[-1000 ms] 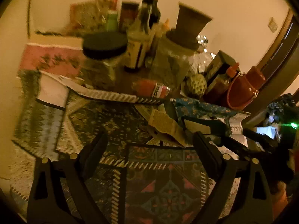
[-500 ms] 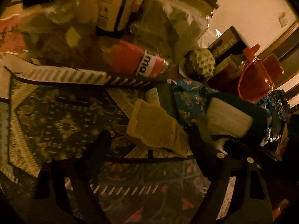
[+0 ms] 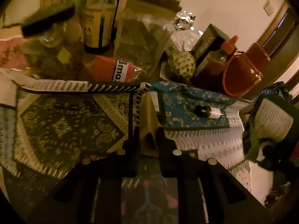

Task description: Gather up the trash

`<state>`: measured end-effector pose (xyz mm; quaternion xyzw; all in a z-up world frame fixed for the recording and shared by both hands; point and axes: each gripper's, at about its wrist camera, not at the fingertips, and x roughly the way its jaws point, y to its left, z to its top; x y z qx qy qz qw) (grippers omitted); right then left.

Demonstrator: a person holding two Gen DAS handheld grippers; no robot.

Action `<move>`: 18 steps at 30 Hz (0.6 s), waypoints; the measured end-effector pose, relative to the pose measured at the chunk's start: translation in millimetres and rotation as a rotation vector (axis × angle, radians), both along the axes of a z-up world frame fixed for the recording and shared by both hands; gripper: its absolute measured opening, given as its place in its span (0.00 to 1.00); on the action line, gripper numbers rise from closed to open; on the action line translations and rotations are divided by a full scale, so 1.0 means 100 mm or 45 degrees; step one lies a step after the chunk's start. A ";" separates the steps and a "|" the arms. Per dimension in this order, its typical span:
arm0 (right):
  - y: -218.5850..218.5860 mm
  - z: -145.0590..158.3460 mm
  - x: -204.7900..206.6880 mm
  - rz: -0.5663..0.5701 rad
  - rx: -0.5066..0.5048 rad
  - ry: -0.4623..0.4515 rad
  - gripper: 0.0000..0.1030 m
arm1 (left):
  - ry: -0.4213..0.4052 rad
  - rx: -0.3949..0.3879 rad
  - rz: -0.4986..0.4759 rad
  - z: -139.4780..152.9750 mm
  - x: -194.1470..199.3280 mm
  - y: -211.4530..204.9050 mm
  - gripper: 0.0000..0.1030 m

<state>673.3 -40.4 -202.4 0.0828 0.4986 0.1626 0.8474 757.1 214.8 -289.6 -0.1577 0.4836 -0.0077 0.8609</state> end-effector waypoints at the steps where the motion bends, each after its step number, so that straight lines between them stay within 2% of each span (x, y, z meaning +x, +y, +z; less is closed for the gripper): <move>1: -0.03 0.04 -0.03 -0.005 0.001 -0.012 0.16 | -0.006 0.017 0.002 0.04 -0.04 -0.01 0.13; 11: -0.44 0.47 -0.45 0.030 0.047 -0.141 0.15 | -0.135 0.170 0.085 0.73 -0.74 -0.33 0.11; 13: -0.52 0.54 -0.55 0.050 0.055 -0.173 0.15 | -0.176 0.175 0.084 0.87 -0.91 -0.42 0.11; 15: -0.60 0.58 -0.64 0.070 0.055 -0.191 0.15 | -0.173 0.156 0.053 0.92 -1.01 -0.53 0.11; 18: -0.71 0.59 -0.76 0.096 0.056 -0.200 0.15 | -0.076 0.131 0.029 0.73 -1.08 -0.66 0.11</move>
